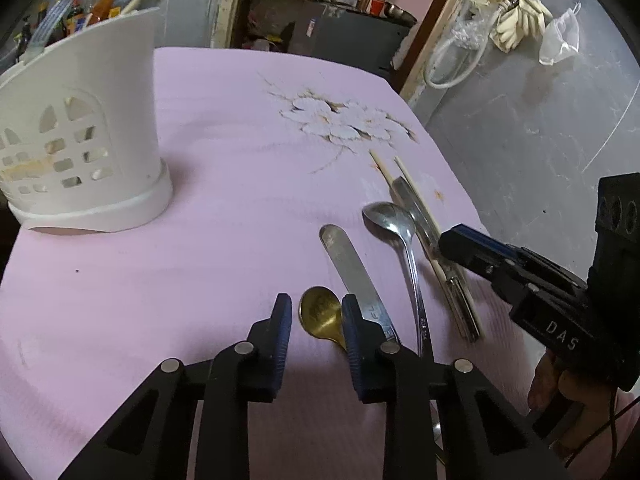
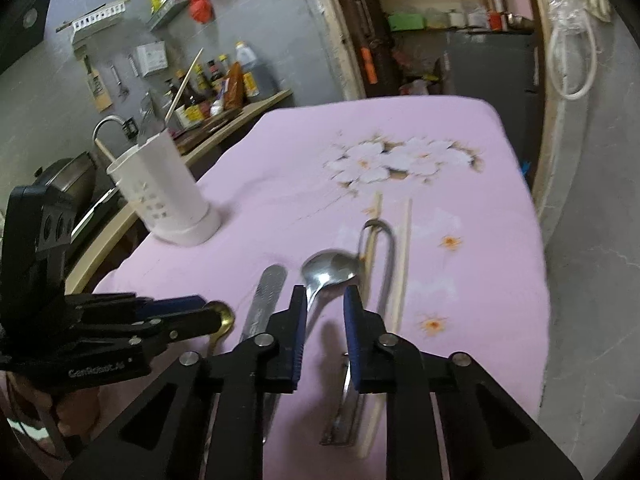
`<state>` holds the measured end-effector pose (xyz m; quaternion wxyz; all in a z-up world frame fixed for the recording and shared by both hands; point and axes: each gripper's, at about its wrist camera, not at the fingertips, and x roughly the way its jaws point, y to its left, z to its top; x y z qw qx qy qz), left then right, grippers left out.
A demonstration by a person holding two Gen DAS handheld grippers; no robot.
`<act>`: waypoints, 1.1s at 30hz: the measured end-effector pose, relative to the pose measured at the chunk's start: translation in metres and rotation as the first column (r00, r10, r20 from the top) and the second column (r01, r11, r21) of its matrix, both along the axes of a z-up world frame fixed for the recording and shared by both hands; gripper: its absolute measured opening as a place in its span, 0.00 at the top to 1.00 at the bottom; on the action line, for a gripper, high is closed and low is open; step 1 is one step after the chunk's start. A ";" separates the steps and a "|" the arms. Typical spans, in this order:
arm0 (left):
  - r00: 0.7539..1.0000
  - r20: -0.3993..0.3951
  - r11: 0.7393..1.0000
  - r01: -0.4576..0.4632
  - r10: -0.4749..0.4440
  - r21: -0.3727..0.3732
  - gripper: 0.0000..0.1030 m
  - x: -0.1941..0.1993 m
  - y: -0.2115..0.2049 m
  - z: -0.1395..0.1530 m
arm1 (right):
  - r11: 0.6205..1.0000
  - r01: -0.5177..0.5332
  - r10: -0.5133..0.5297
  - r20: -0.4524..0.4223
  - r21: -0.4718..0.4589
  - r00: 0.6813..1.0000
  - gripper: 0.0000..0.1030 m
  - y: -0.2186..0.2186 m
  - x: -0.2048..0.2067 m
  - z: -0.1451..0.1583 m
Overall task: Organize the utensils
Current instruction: 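Move the left tool toward the gold spoon while the right tool approaches the silver spoon, then close the left tool on the gold spoon while the right tool grasps the silver spoon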
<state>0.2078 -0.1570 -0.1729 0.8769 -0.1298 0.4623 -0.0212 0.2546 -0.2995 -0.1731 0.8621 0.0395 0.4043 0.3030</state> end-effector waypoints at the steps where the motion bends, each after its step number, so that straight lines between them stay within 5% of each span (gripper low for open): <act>1: 1.000 0.001 1.000 0.000 0.000 -0.002 0.78 0.001 0.000 -0.001 | 1.000 -0.010 0.010 -0.012 0.004 1.000 0.86 0.002 0.001 -0.002; 16: 1.000 -0.023 0.997 0.002 -0.004 -0.074 0.93 0.009 0.008 -0.003 | 0.993 -0.008 0.034 -0.213 0.122 0.976 0.86 0.008 0.032 -0.027; 33: 1.000 0.022 1.000 -0.002 0.002 -0.004 0.97 0.005 0.008 0.025 | 0.959 0.130 -0.026 -0.378 0.254 0.925 0.91 0.027 0.057 -0.047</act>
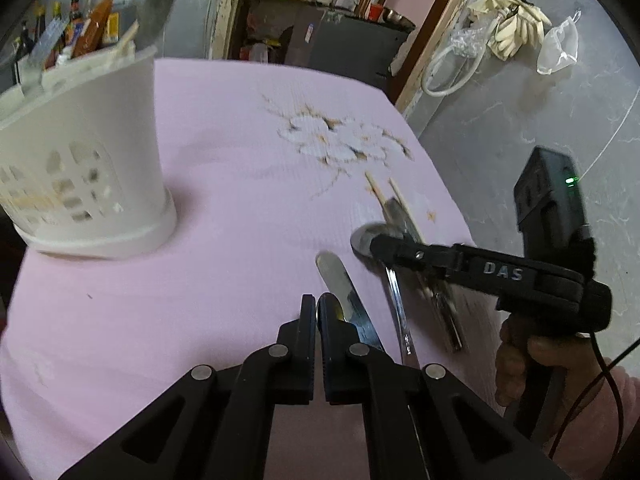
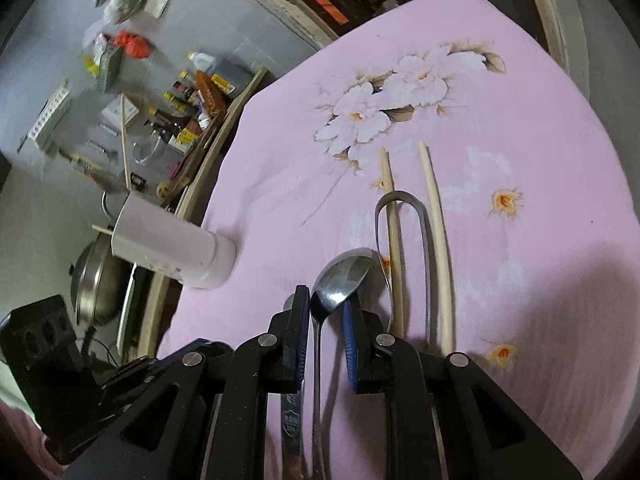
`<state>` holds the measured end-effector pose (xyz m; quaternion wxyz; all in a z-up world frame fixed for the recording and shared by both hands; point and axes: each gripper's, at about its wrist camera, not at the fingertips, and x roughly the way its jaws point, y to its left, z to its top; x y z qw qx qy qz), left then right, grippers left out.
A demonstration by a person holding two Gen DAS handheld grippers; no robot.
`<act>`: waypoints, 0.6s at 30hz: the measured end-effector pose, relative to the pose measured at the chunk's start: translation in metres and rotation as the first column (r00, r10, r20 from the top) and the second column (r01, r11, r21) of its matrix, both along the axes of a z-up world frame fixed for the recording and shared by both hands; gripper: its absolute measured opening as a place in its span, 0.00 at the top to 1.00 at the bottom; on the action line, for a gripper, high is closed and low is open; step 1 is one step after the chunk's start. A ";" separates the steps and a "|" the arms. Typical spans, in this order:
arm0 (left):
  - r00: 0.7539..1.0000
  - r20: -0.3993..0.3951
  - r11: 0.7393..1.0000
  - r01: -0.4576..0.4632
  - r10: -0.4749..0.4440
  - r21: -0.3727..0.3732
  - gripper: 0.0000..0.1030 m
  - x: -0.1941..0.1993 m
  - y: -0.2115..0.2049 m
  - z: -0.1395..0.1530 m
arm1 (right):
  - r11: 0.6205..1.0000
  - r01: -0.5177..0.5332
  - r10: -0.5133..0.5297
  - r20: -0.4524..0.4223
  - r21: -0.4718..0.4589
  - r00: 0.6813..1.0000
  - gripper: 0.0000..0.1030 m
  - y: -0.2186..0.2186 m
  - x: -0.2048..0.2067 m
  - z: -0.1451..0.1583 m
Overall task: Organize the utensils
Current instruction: 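Close the left tool on the gold spoon while the right tool grasps the silver spoon, then lift both spoons and carry them over the white caddy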
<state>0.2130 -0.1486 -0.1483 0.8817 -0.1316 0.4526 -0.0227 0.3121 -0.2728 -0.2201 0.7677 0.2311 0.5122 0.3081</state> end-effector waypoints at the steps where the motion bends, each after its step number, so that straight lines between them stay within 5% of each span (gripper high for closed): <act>1: 1.000 0.011 1.000 -0.003 0.003 0.007 0.97 -0.001 0.002 0.004 | 1.000 0.002 -0.002 0.006 0.003 1.000 0.94 0.002 -0.001 0.001; 10: 0.992 0.126 0.996 -0.033 0.022 0.084 0.97 -0.011 0.020 0.041 | 0.998 0.051 -0.041 0.214 -0.042 0.976 0.97 0.019 -0.029 0.048; 18: 0.970 0.242 0.990 -0.057 0.024 0.130 0.97 -0.018 0.044 0.088 | 0.984 0.165 -0.110 0.512 -0.063 0.852 0.97 0.038 -0.057 0.123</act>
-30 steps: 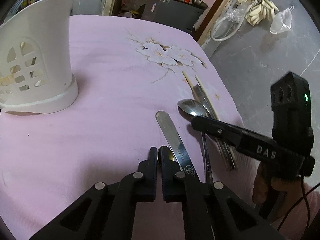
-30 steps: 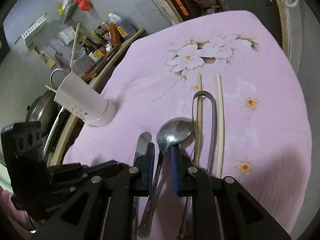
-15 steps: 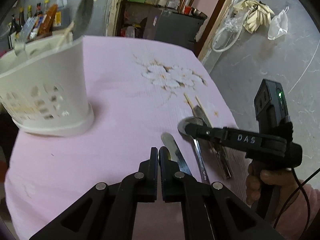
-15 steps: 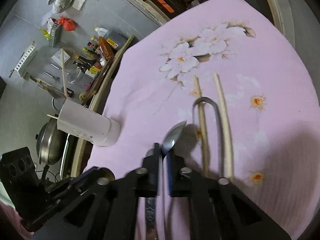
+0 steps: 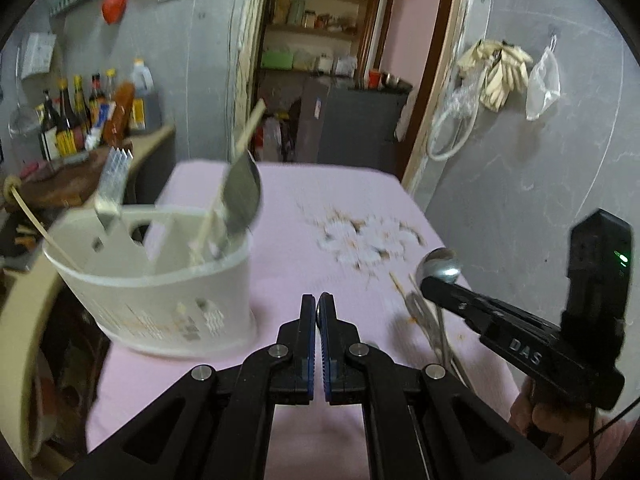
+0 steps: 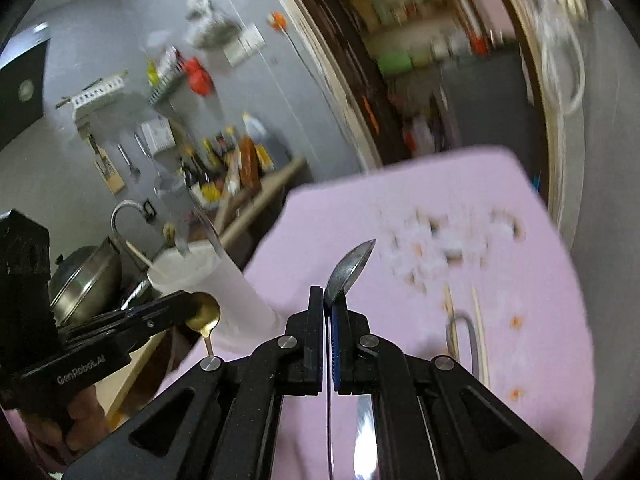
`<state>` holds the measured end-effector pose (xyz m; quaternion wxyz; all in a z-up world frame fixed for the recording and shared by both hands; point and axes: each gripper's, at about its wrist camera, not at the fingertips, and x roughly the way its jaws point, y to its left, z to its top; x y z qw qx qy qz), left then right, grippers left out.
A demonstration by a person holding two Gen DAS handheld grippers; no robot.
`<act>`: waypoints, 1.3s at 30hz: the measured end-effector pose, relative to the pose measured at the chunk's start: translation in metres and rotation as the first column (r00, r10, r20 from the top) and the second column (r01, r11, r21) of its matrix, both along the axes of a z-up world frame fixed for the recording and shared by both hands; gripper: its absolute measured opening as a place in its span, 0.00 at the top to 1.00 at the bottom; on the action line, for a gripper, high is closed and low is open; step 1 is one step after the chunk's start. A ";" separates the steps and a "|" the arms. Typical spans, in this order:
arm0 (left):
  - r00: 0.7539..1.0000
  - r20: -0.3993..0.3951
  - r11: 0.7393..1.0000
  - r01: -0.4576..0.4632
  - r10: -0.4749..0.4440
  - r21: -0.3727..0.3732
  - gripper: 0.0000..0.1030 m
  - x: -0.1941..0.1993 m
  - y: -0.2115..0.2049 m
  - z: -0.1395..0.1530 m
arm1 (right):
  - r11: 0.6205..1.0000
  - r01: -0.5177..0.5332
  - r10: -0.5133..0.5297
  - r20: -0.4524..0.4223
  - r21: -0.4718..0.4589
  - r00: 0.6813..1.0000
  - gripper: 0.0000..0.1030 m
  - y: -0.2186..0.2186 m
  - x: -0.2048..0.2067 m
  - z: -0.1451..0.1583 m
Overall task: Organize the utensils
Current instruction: 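Lift both spoons and carry them over the white caddy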
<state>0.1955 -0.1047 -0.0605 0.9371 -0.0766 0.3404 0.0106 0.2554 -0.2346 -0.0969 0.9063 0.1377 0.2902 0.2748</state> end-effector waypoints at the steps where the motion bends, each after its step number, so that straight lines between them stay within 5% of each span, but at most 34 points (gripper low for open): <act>1: 1.000 0.021 1.000 -0.001 0.001 0.004 0.97 -0.002 0.006 0.009 | 1.000 0.016 -0.016 0.033 -0.008 0.999 0.97 0.003 -0.002 0.009; 10: 0.985 0.173 0.997 -0.007 -0.006 0.075 0.97 -0.014 0.052 0.070 | 0.997 0.076 -0.078 0.256 0.017 0.964 0.97 0.049 -0.016 0.085; 18: 0.960 0.276 0.995 -0.076 0.054 0.069 0.97 -0.024 0.120 0.107 | 0.974 0.043 -0.115 0.318 0.225 0.941 0.97 0.095 -0.013 0.120; 28: 0.927 0.341 0.975 -0.200 0.157 0.096 0.97 -0.024 0.192 0.116 | 0.966 0.108 -0.184 0.335 0.233 0.924 0.97 0.149 0.002 0.101; 39: 0.924 0.347 0.947 -0.244 0.161 0.211 0.97 -0.003 0.195 0.084 | 0.987 0.098 -0.135 0.315 0.131 0.939 0.97 0.179 0.025 0.058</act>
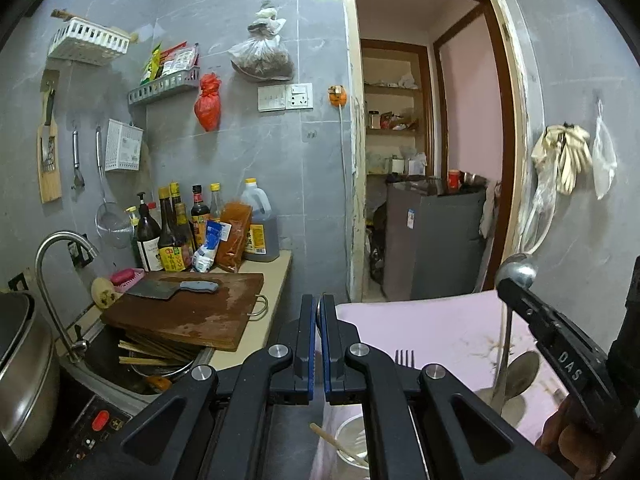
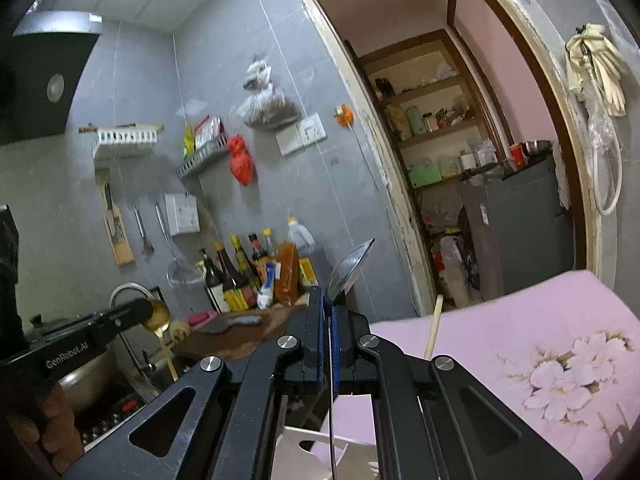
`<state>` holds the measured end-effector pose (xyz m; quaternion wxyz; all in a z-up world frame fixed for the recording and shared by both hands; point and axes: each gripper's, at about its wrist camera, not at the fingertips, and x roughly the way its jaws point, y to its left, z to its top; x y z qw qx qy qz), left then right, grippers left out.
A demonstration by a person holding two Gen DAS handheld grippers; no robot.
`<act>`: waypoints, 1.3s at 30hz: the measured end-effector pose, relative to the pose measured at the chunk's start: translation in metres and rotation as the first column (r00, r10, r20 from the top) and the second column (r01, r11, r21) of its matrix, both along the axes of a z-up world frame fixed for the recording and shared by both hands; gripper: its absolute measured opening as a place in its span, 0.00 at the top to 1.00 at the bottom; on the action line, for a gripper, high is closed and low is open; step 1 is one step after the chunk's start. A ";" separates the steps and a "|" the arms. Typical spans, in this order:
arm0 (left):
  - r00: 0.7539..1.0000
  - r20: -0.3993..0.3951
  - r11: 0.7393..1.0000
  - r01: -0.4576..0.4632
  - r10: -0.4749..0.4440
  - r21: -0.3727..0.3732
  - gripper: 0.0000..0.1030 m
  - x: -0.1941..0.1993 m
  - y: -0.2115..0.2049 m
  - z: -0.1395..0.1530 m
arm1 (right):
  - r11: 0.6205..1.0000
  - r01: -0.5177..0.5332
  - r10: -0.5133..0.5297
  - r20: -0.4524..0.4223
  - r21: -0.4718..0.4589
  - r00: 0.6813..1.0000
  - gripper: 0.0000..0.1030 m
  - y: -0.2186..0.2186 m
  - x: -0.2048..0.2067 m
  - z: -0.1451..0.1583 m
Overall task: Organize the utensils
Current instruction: 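Lift both spoons and carry them over the white caddy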
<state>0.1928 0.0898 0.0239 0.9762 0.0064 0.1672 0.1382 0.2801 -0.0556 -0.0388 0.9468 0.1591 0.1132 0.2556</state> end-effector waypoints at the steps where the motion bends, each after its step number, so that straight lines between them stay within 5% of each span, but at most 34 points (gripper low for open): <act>1: 1.000 -0.004 1.000 -0.001 0.001 0.013 0.97 0.003 -0.001 -0.004 | 1.000 0.003 -0.003 -0.008 -0.006 1.000 0.97 0.001 0.002 -0.004; 7: 1.000 -0.026 0.998 0.002 0.000 0.067 0.97 0.010 -0.007 -0.019 | 0.998 0.031 -0.030 0.016 -0.060 0.999 0.96 0.003 0.002 -0.008; 20: 0.997 -0.070 0.998 0.043 -0.039 0.050 0.97 0.021 -0.010 -0.035 | 0.991 0.053 -0.047 0.048 -0.121 0.998 0.96 0.001 -0.005 -0.003; 29: 0.995 -0.087 0.998 0.050 -0.048 0.025 0.97 0.022 -0.010 -0.037 | 0.998 0.059 -0.059 -0.005 0.021 0.998 0.96 -0.020 0.004 -0.009; 39: 0.994 -0.103 0.999 0.033 -0.032 0.007 0.97 0.021 -0.009 -0.041 | 0.999 0.040 -0.040 0.006 0.001 0.999 0.96 -0.015 0.004 -0.015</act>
